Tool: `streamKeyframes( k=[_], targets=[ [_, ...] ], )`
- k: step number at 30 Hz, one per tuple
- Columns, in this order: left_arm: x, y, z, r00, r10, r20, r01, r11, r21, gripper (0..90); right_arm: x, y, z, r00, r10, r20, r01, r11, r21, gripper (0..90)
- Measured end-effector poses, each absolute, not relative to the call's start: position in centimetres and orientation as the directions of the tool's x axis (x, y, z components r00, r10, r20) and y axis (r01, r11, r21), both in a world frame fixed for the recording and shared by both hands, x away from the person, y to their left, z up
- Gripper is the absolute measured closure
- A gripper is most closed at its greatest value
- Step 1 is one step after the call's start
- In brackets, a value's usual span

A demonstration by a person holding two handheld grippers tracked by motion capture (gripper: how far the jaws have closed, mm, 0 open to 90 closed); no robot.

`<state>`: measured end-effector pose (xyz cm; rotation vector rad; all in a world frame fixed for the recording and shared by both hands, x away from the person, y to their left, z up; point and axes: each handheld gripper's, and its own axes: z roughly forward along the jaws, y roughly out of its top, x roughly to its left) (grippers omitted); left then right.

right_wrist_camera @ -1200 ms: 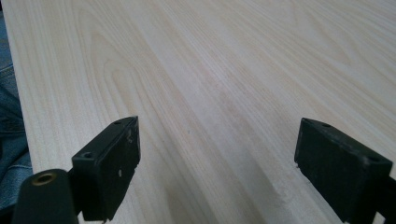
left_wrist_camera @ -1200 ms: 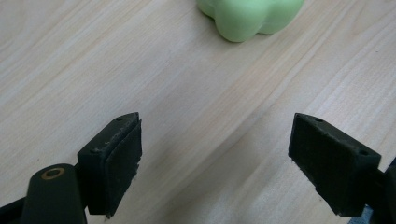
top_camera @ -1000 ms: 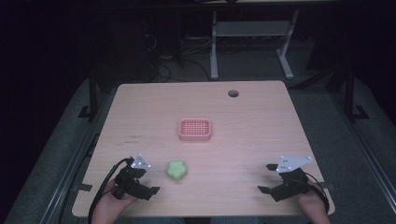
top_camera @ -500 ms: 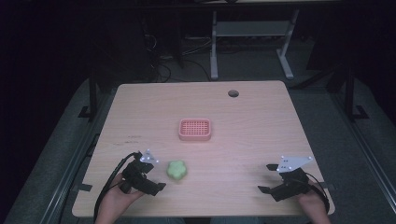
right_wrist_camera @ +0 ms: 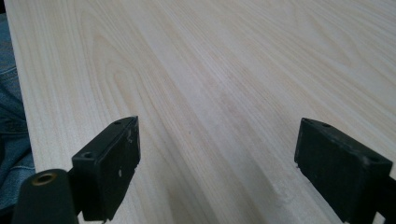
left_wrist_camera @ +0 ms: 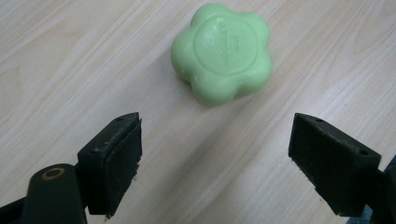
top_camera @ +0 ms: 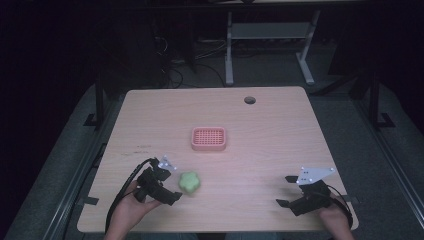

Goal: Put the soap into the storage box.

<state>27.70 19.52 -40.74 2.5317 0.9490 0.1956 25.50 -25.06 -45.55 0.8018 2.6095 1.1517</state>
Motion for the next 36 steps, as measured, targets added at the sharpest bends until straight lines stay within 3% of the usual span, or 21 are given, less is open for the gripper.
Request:
streamKeyframes(
  k=[36],
  targets=[
    [30.7,14.8,-41.8,0.766,0.642,-0.006,0.602,-0.715,0.356,17.5,25.5,-25.1,-45.6,-0.842,0.537,0.055,0.399,0.550,0.734,13.7]
  ],
)
